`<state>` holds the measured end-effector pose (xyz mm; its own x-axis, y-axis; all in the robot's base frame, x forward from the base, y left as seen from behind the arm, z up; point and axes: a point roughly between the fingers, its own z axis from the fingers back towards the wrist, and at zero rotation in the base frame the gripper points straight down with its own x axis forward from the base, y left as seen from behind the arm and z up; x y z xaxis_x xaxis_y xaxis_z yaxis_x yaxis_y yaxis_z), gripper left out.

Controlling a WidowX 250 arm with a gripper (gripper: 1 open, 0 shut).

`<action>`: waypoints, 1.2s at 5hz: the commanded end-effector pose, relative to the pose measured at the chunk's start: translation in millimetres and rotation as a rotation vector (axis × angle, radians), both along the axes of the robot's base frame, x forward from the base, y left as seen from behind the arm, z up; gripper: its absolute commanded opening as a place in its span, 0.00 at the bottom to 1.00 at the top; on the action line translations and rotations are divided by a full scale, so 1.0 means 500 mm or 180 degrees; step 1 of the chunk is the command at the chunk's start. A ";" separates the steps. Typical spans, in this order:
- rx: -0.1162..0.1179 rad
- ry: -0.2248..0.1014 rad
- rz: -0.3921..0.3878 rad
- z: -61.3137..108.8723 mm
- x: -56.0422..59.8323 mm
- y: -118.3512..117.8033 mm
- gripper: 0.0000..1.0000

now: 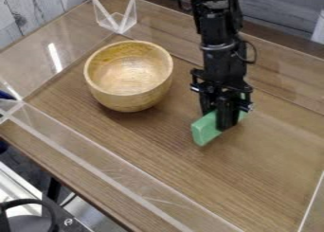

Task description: Remove the green block from inside the brown bowl and put it on the table

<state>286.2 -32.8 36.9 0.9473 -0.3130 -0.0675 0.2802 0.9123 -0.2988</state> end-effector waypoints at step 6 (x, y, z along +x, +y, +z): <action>-0.0035 -0.0254 -0.0178 -0.003 0.033 0.032 0.00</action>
<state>291.3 -20.8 24.5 0.9291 -0.3676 -0.0398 0.3388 0.8894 -0.3069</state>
